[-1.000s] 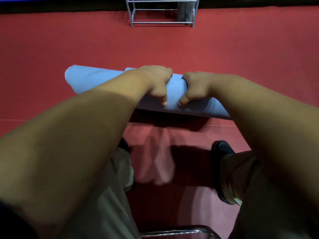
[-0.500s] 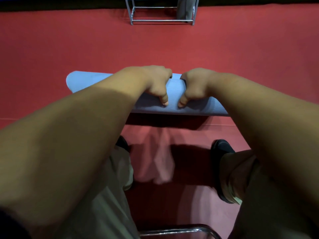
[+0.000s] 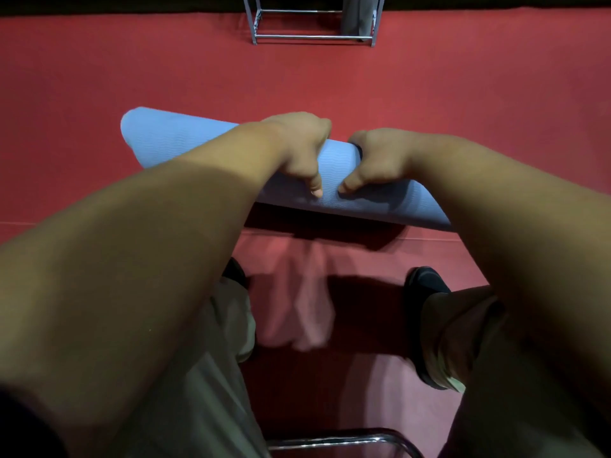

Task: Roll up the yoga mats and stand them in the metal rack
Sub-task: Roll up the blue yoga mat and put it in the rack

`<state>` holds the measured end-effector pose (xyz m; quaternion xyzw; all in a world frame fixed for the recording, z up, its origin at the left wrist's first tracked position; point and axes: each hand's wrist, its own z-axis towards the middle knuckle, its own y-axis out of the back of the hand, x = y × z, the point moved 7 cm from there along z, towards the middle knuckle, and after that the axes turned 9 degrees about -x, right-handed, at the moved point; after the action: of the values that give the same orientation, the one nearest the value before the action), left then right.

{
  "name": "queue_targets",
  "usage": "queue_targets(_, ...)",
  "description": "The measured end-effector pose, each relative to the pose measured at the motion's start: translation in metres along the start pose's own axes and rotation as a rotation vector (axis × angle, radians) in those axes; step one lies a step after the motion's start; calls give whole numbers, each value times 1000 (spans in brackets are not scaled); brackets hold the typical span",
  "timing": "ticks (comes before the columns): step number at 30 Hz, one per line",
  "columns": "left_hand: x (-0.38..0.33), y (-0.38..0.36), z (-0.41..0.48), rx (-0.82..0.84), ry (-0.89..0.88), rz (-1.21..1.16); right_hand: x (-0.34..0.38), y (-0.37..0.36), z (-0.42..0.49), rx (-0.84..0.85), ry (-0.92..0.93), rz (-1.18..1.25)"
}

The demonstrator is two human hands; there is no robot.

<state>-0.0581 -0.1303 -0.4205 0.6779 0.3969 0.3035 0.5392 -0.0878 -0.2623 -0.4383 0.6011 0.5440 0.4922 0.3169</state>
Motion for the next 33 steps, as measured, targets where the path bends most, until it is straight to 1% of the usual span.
queue_targets(5, 5, -5, -2, 57, 49, -54, 6, -6, 3, -25, 33, -133)
queue_targets(8, 3, -8, -2, 83, 50, -74, 5, -5, 4, -8, 22, -99)
queue_targets(12, 0, -11, 1, 75, 42, -73, 0, -5, 4, -6, 1, -84)
queue_targets(14, -3, -12, 2, 68, 24, -33, -2, -5, 3, -11, -8, -79)
queue_targets(17, -8, -11, 0, 51, -13, 118, -3, -4, 3, 1, -28, -66)
queue_targets(19, -12, -9, -1, 34, -19, 148, -3, -5, 2, 18, -38, -56)
queue_targets(23, -12, -7, 2, 20, -9, 67, -5, -9, 1, 40, -46, -38)
queue_targets(29, -9, -9, 0, 107, 18, 2, -1, -14, -1, 94, -19, -37)
queue_targets(33, -10, -11, -3, 147, 38, -24, 1, -10, -2, 85, -18, -54)
